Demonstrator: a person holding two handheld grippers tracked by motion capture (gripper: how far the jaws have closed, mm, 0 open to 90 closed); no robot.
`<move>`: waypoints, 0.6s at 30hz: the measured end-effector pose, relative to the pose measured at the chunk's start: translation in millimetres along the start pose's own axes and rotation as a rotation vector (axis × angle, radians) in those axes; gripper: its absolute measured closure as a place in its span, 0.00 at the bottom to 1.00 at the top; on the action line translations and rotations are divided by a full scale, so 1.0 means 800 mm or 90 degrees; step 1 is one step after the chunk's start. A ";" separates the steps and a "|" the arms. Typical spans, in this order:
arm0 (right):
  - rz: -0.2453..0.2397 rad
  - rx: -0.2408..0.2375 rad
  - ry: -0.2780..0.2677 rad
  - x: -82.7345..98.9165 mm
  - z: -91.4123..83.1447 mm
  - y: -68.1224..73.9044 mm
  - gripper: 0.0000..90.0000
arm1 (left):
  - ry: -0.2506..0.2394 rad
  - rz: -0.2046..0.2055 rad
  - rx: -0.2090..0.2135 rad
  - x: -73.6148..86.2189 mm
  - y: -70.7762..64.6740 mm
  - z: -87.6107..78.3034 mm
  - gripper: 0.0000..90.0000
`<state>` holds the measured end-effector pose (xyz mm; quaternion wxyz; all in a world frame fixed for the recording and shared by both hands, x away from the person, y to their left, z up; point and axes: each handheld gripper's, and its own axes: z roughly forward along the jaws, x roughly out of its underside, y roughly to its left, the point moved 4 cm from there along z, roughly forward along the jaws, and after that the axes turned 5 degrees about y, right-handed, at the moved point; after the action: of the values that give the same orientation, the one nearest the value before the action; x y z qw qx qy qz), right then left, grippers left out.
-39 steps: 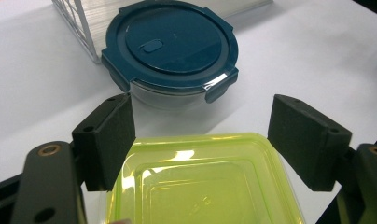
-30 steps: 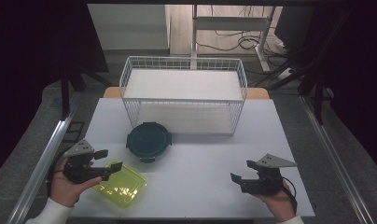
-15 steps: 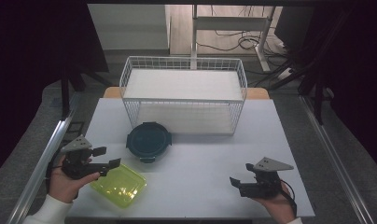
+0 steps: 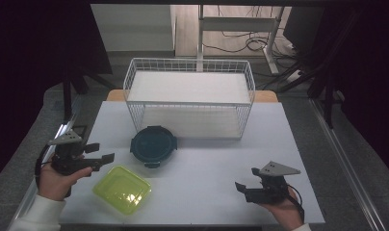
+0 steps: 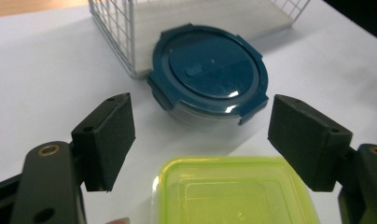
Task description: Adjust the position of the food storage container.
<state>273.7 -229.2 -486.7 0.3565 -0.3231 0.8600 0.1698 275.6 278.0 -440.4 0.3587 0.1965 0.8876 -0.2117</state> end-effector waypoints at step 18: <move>-0.002 0.001 0.011 0.003 0.005 -0.001 0.21 | 0.088 -0.002 -0.029 -0.037 0.044 0.063 0.51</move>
<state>274.9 -229.1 -491.3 0.3500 -0.3255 0.8626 0.1657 341.2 275.4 -460.4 0.3008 0.2013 0.9151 -0.1778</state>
